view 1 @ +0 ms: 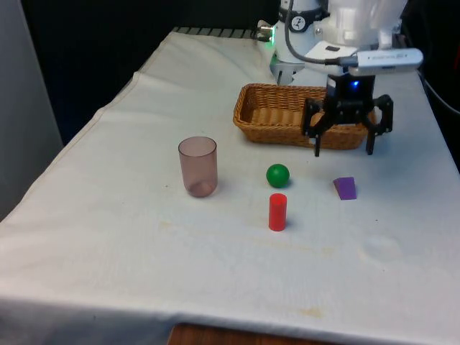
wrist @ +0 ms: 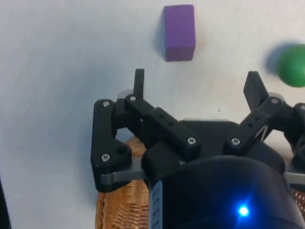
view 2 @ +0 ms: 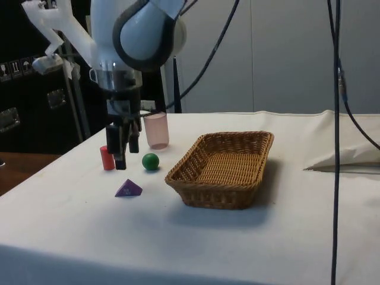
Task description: Pick up the triangular block and place it into the basket.
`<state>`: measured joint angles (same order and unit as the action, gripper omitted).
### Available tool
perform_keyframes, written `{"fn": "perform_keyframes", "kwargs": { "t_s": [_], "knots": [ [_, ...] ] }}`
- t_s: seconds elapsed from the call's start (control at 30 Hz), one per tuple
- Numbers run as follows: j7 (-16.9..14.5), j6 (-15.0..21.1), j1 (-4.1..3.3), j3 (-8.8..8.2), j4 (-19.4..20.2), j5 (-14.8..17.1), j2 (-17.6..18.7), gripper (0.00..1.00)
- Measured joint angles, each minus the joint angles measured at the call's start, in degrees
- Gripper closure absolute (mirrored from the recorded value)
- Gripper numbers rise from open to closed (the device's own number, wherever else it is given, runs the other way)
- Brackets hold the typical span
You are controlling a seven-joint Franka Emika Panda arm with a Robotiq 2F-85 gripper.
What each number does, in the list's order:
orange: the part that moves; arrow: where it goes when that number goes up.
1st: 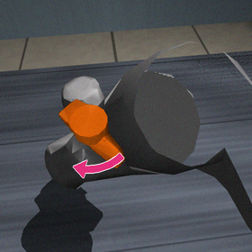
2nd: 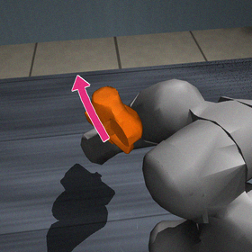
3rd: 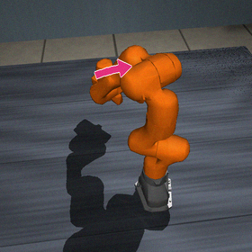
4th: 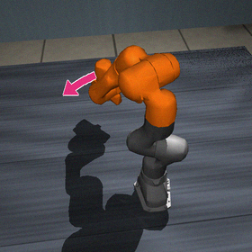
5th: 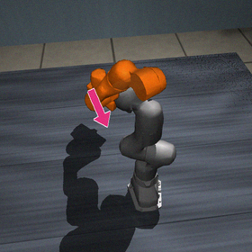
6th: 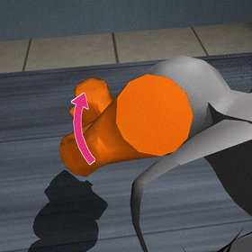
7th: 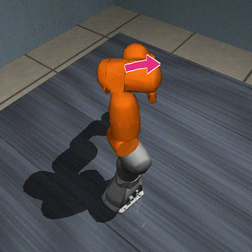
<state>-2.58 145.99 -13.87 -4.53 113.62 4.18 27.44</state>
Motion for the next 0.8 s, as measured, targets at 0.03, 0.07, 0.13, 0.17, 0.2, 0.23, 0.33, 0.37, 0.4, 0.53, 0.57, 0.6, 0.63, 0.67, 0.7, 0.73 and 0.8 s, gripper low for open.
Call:
{"fn": "perform_keyframes", "kwargs": {
  "t_s": [0.03,0.07,0.13,0.17,0.2,0.23,0.33,0.37,0.4,0.53,0.57,0.6,0.63,0.67,0.7,0.73,0.8],
  "knots": [
    [-0.80,0.86,0.11,0.00,0.00,0.06,0.74,0.00],
    [-1.15,1.38,0.17,0.00,0.00,0.06,1.15,0.00],
    [-1.55,2.23,0.23,0.00,0.00,0.06,1.89,0.00],
    [-1.72,2.75,0.23,0.00,0.00,0.06,2.23,0.00],
    [-1.83,3.21,0.23,0.00,0.00,0.06,2.52,0.00],
    [-1.95,3.72,0.23,0.00,0.00,0.06,2.86,0.00],
    [-2.01,5.21,0.23,0.06,0.00,0.06,3.95,0.00],
    [-2.01,5.73,0.23,0.11,0.00,0.06,4.30,0.00],
    [-1.95,6.25,0.23,0.17,0.06,0.06,4.64,0.00],
    [-1.26,8.08,-0.06,0.63,0.00,0.06,5.96,0.00],
    [-1.09,8.37,-0.06,0.74,0.00,0.06,6.19,0.00],
    [-1.09,8.37,-0.06,0.74,0.00,0.06,6.19,0.00],
    [-0.92,8.65,-0.11,0.74,0.00,0.06,6.42,0.00],
    [-0.80,8.94,-0.11,0.74,0.00,0.06,6.59,0.00],
    [-0.74,9.22,-0.11,0.74,0.00,0.06,6.70,0.00],
    [-0.69,9.40,-0.11,0.69,0.00,0.06,6.82,0.00],
    [-0.57,9.68,-0.06,0.69,-0.06,0.06,7.16,0.00]
  ]
}}
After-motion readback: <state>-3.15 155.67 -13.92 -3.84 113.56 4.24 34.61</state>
